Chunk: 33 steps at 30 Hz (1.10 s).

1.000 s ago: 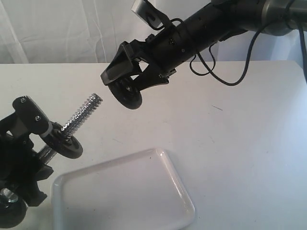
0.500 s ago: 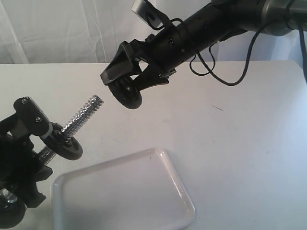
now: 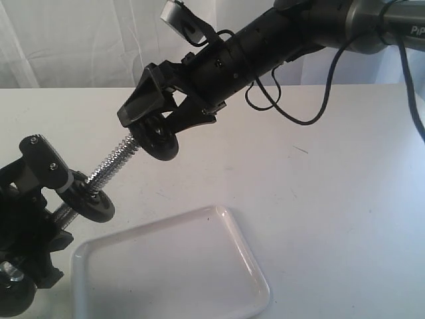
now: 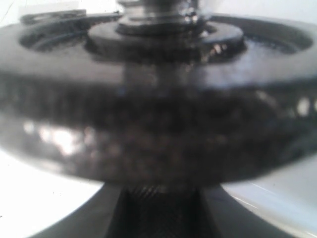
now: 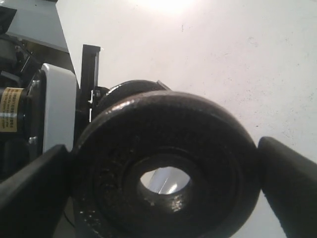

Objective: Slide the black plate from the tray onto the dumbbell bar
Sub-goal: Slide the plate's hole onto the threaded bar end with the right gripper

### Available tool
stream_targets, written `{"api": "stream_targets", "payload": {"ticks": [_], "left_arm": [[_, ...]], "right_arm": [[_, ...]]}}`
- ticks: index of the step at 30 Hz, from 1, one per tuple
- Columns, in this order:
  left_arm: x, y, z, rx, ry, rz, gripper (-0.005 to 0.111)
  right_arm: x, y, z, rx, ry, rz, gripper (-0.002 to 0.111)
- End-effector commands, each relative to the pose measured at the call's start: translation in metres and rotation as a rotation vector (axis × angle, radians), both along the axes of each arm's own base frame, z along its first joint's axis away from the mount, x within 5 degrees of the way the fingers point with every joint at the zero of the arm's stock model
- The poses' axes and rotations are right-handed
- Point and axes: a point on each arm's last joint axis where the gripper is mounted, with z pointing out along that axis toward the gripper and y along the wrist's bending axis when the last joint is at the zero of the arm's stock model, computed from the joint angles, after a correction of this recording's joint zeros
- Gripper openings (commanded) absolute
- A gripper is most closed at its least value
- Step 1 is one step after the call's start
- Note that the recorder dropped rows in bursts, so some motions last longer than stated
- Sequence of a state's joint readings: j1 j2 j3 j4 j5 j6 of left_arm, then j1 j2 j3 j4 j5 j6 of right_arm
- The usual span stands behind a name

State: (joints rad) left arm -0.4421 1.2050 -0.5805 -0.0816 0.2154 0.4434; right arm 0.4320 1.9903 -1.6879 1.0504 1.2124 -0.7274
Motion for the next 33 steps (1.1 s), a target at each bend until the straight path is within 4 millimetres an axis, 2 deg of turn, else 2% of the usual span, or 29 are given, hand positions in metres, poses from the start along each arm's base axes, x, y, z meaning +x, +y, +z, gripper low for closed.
{"api": "stream_targets", "payload": {"ticks": [1,13,20,30,33], "left_arm": [[0.014,-0.004,0.031,-0.108,-0.243,0.029,0.000],[0.014,-0.005,0.032,-0.110,-0.247,0.029,0.000],[0.010,-0.015,0.032,-0.104,-0.260,-0.040,0.000],[0.009,-0.016,0.032,-0.103,-0.260,-0.047,0.000],[0.009,-0.016,0.032,-0.092,-0.267,-0.062,0.000]], "right_arm": [[-0.008,0.007,0.018,0.083,0.003,0.010,0.000],[-0.008,0.008,0.018,0.087,-0.024,0.027,0.000],[-0.008,0.008,0.018,0.087,-0.029,0.030,0.000],[-0.008,0.008,0.018,0.084,-0.028,0.029,0.000],[-0.010,0.007,0.011,0.065,-0.008,0.030,0.000]]}}
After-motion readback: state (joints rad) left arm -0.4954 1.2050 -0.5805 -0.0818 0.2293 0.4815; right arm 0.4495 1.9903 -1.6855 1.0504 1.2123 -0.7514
